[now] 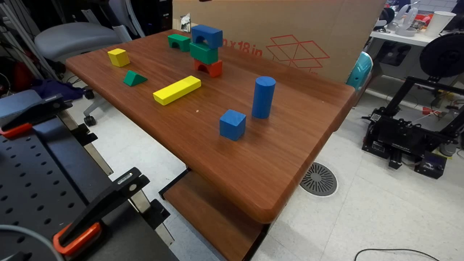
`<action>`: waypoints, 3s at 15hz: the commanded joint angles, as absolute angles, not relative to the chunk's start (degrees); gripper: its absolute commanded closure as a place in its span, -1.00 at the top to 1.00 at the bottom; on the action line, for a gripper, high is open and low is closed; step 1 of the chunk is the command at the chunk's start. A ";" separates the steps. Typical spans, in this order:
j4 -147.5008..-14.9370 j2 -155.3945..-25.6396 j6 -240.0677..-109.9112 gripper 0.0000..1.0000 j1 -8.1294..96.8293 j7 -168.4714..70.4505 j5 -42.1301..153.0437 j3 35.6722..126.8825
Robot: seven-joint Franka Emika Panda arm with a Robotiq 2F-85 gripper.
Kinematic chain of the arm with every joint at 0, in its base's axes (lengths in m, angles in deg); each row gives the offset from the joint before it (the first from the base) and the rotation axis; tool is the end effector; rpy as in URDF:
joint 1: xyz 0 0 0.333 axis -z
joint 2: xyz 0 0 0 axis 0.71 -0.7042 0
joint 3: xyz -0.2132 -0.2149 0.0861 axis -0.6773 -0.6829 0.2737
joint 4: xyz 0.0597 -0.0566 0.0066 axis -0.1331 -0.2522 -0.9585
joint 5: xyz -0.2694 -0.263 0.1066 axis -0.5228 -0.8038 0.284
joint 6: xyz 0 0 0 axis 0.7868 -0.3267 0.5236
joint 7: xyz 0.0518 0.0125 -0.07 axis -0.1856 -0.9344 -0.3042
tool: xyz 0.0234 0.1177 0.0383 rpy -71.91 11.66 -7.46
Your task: Move the blue block from the right to the left
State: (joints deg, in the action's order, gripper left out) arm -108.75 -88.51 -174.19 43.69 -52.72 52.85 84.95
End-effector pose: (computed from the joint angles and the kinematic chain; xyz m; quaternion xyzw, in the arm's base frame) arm 0.5757 0.0098 0.2817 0.9990 -0.0278 -0.0024 0.0357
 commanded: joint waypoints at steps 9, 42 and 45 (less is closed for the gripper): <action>-102.41 -95.01 -174.47 1.00 43.21 -51.42 52.29 84.02; -94.52 -102.44 -171.36 -0.15 40.32 -52.38 51.70 83.59; -95.39 -100.40 -171.50 -0.15 39.73 -53.29 52.57 84.30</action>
